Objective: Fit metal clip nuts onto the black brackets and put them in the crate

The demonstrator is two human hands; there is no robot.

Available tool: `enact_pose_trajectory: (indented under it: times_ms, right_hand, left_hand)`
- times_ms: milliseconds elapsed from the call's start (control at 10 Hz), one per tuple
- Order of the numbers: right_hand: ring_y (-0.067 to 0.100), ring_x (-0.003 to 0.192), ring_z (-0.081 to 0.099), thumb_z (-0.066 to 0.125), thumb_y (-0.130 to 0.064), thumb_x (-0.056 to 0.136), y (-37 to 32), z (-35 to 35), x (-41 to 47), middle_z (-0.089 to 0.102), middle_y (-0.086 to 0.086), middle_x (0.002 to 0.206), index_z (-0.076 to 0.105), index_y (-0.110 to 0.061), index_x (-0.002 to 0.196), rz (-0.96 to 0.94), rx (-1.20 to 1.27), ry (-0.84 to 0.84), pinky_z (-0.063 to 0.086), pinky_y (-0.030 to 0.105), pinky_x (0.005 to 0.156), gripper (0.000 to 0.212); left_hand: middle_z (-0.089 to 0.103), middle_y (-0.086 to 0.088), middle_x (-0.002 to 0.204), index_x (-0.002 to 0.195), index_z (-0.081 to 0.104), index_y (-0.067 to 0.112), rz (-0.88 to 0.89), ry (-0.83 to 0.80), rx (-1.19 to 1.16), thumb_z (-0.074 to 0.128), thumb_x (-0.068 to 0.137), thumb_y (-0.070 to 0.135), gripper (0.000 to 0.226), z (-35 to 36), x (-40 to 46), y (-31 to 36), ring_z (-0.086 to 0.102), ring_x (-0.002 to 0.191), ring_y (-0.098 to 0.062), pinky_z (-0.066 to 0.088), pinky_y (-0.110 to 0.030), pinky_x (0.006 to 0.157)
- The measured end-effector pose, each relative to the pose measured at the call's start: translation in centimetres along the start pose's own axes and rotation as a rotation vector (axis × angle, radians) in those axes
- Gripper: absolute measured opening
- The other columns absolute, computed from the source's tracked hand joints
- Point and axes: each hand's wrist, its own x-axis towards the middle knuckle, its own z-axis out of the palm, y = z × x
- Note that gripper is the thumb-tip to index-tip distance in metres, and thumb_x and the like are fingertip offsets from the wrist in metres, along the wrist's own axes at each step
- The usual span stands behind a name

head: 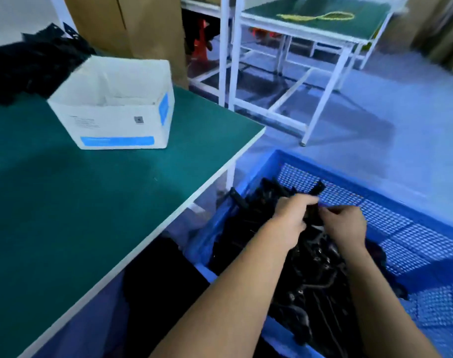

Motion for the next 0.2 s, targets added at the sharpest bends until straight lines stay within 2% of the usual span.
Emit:
enact_pose_trajectory:
  times_ms: [100,200]
  right_hand:
    - [0.039,0.097,0.071,0.073,-0.043,0.089,1.9,0.7,0.2,0.075,0.021,0.087,0.083,-0.010,0.096,0.027,0.013,0.030,0.052,0.038,0.081,0.035]
    - [0.040,0.099,0.069,0.071,-0.046,0.090,1.8,0.9,0.4,0.075,0.020,0.090,0.082,-0.013,0.097,0.058,0.009,0.134,0.054,0.040,0.086,0.036]
  left_hand:
    - [0.061,-0.013,0.101,0.125,0.059,0.003,-0.044,0.029,0.027,0.074,0.088,0.020,0.044,0.3,0.6,-0.8,0.060,0.099,-0.030,0.049,-0.036,0.092]
    - [0.056,-0.014,0.111,0.128,0.055,0.008,0.006,0.113,-0.055,0.071,0.090,0.024,0.044,-0.5,1.0,0.5,0.058,0.105,-0.029,0.051,-0.036,0.090]
